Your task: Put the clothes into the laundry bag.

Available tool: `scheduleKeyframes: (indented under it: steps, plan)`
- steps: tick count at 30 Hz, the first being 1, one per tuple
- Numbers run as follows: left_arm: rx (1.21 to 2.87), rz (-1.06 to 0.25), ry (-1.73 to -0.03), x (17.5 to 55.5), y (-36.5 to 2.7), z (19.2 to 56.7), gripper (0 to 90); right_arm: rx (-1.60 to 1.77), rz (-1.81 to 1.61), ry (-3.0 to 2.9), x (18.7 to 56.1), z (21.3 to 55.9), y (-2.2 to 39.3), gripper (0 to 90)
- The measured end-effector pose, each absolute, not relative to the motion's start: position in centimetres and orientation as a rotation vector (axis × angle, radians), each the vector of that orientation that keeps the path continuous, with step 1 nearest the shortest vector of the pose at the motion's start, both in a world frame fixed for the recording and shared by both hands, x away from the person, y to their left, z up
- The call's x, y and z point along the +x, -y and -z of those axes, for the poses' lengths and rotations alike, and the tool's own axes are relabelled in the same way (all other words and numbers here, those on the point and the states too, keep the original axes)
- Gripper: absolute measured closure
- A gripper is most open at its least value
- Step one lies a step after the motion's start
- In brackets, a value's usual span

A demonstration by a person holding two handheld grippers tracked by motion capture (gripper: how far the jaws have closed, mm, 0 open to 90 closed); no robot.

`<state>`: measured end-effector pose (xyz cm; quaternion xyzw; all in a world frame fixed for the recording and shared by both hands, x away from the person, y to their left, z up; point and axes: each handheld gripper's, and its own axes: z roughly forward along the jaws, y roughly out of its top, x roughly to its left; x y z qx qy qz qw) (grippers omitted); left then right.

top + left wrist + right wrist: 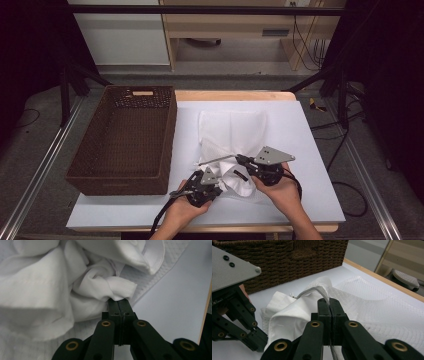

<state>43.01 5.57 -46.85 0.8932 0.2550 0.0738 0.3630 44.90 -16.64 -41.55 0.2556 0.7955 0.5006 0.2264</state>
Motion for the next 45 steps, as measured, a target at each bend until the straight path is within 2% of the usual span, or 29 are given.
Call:
scheduleKeyframes:
  steps: [11, 25, 34, 45]
  plan:
    - [2.274, -0.222, -0.612, 44.6, -3.3, 46.6, 90.0, 0.719, -1.361, -2.2, 45.0, 41.7, 16.5, 89.2]
    - [2.171, -0.268, -0.681, 46.1, -2.3, 46.8, 90.0, 0.729, -1.345, -2.21, 45.0, 41.8, 16.3, 89.3]
    - [2.127, -0.365, -0.713, 46.6, -1.8, 46.5, 90.0, 0.73, -1.339, -2.217, 45.0, 41.8, 16.2, 89.3]
    - [2.077, -0.386, -0.774, 47.5, -1.6, 46.7, 90.0, 0.738, -1.327, -2.228, 45.1, 41.9, 16.3, 89.3]
